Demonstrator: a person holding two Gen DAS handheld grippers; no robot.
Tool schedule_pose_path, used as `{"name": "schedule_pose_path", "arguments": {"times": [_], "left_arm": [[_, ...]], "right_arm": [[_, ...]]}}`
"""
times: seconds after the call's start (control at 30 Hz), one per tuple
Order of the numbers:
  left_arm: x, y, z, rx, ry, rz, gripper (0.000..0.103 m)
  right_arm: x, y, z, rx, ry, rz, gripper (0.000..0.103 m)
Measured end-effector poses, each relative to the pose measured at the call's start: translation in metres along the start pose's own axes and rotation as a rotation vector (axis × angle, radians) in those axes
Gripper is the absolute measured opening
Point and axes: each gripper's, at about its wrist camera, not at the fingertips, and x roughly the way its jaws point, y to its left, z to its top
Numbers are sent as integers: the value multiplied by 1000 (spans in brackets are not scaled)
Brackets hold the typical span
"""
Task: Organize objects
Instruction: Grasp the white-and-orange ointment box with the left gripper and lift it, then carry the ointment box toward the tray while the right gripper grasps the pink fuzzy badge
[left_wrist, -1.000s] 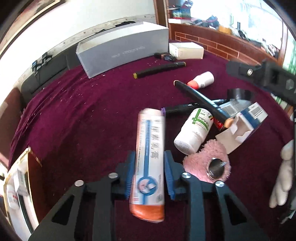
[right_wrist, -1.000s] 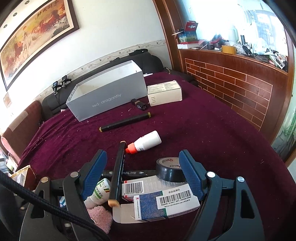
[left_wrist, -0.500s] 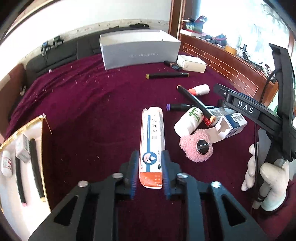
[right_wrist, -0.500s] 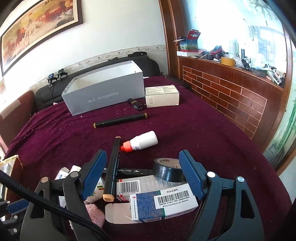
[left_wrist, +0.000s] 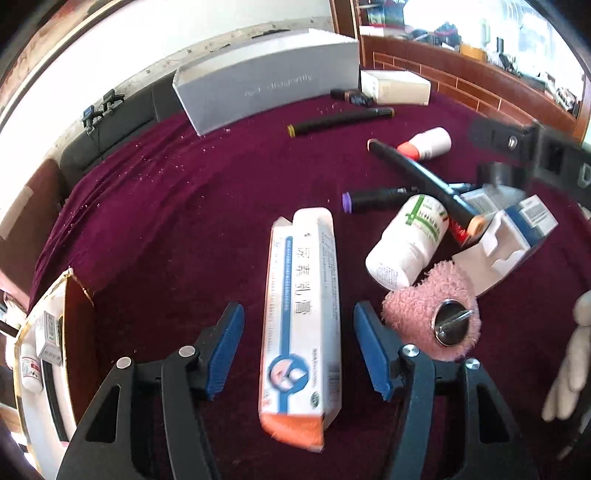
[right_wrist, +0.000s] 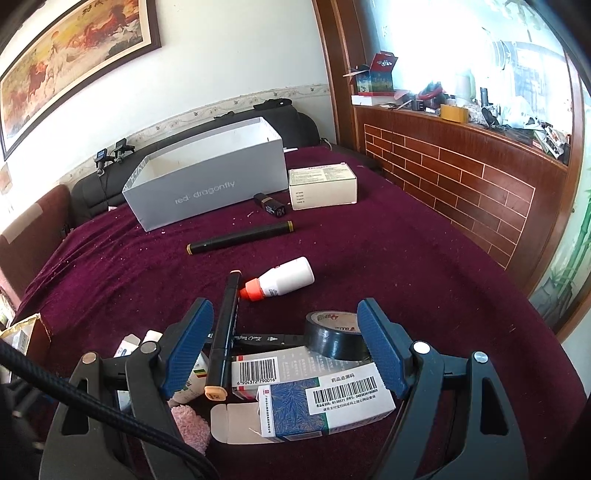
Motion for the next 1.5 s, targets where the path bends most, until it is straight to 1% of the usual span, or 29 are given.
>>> {"name": "schedule_pose_path", "arguments": {"times": [0.1,0.13,0.17,0.2,0.23,0.43,0.7,0.8,0.93,1.0,1.1,1.2,1.23,1.27,1.3,1.33,1.4,1.43,1.5], "left_arm": [[1,-4,1,5,-19,14,54],[1,-3,0,-9,-17,-7,41],[0,-1,0,-28,-13,-43,29],[-1,0,-1,-37,-10,-51,25],[-3,2,-2,-47,-16,-48,25],[-25,16,-6,-120,-56,-108,25],[-76,39,-22,-234,-134,-187,25],[-93,49,-31,-266,-162,-191,25],[-111,66,-46,-289,-195,-175,25],[-119,78,-53,-301,-204,-164,25],[-132,98,-67,-324,-229,-151,25],[-140,113,-78,-340,-250,-146,25],[-141,116,-81,-343,-254,-145,25],[-144,120,-84,-348,-262,-144,25],[-145,122,-87,-352,-268,-144,25],[-147,125,-91,-358,-275,-145,25],[-151,130,-98,-365,-287,-143,25],[-152,132,-101,-368,-290,-139,25],[-154,136,-108,-373,-297,-137,25]], "right_arm": [[0,2,0,-6,-3,-3,80],[0,3,-1,-11,-4,-7,80],[0,4,-1,-14,-4,-10,80],[0,5,-2,-21,-4,-12,80],[0,6,-2,-25,-5,-14,80],[-2,9,-2,-42,-21,-28,80],[-1,10,-3,-59,-29,-58,80],[1,11,-5,-72,-31,-81,80],[1,12,-7,-83,-30,-100,80],[1,13,-5,-78,2,-100,80],[-15,15,1,-81,38,-42,80],[-39,26,14,-133,81,39,80],[-49,33,19,-153,94,94,82],[-53,37,22,-162,108,139,83],[-55,41,23,-166,137,203,86],[-54,45,22,-163,187,259,86],[-47,55,15,-181,276,294,86],[-39,60,8,-174,348,349,86],[-28,61,-5,-115,439,427,85]]}}
